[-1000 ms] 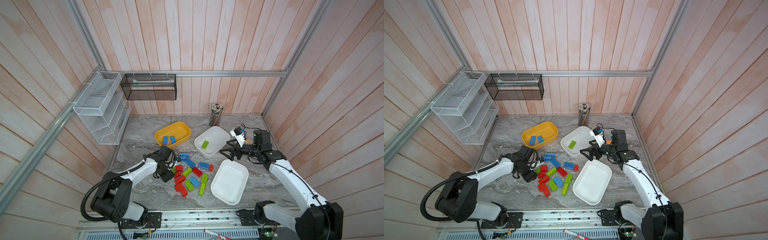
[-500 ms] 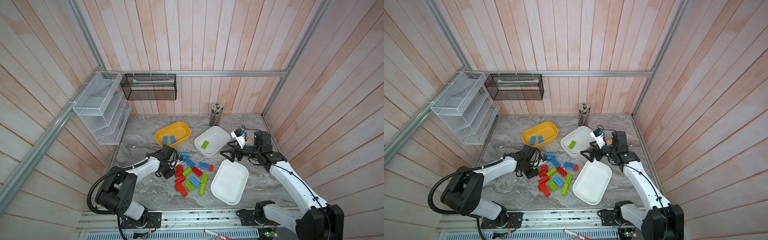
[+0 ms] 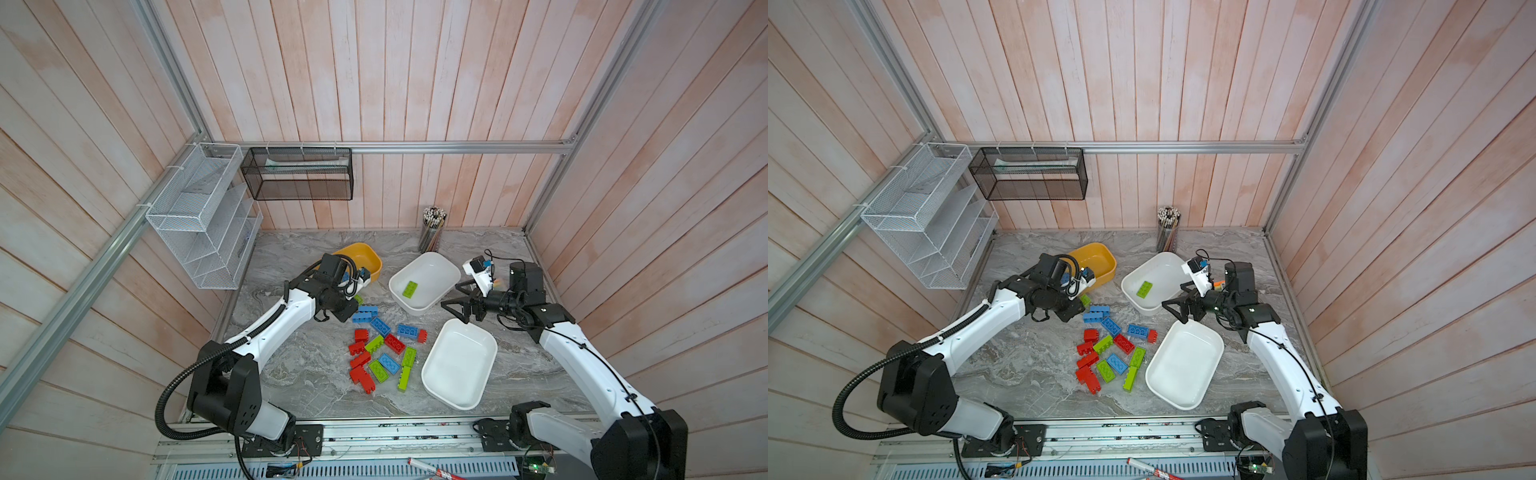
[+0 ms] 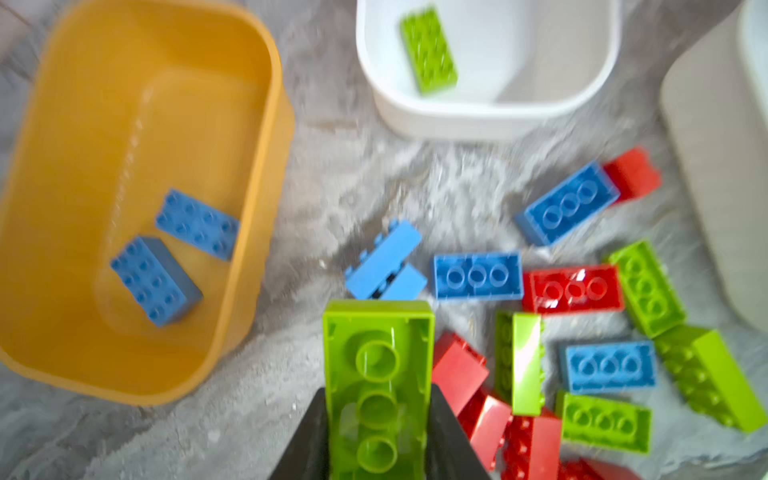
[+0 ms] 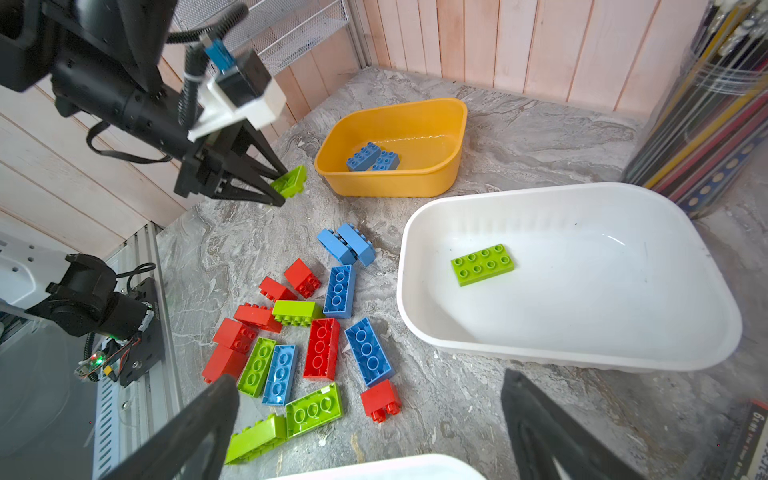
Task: Sort the legos into containers by color
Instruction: 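Carry the lime-green brick into the farther white tub and open the left gripper, then return the left gripper to the pile and grasp a blue brick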
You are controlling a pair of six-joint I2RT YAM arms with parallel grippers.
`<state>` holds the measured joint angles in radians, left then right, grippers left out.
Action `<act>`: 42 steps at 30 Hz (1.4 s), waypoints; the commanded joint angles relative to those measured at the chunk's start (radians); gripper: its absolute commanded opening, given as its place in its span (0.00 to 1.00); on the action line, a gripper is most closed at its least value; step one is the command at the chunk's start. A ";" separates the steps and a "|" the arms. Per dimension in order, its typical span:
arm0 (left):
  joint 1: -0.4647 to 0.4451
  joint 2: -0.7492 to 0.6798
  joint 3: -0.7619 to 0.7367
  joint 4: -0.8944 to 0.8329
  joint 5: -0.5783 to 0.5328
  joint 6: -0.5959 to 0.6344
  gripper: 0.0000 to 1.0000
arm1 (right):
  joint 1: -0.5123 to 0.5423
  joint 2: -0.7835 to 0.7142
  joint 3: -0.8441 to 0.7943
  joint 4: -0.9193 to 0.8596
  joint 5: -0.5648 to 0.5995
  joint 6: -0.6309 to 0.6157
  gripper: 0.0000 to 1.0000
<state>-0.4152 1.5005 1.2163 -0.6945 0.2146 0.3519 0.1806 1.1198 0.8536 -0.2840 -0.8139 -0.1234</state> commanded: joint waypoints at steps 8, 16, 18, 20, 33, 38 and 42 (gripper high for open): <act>-0.130 0.308 0.305 0.082 0.072 -0.181 0.29 | -0.033 0.018 0.056 0.050 -0.001 0.030 0.98; -0.215 0.576 0.532 0.116 -0.007 -0.304 0.29 | -0.047 0.031 0.044 0.078 0.007 0.043 0.98; -0.234 0.635 0.583 0.123 -0.022 -0.344 0.29 | -0.050 0.035 0.042 0.083 0.005 0.047 0.98; -0.251 0.696 0.636 0.119 -0.026 -0.367 0.29 | -0.052 0.038 0.041 0.082 0.005 0.045 0.98; -0.272 0.697 0.748 -0.025 -0.054 -0.380 0.68 | -0.061 0.033 0.056 0.042 -0.001 0.023 0.98; -0.259 0.491 0.578 -0.075 -0.012 -0.295 0.71 | -0.061 0.020 0.051 0.039 -0.023 0.031 0.98; -0.223 0.325 0.401 -0.157 0.005 -0.205 0.70 | -0.061 0.012 0.042 0.035 -0.036 0.026 0.98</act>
<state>-0.6662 1.9034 1.6993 -0.7605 0.1921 0.0601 0.1234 1.1534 0.8841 -0.2356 -0.8188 -0.0944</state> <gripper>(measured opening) 0.706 0.980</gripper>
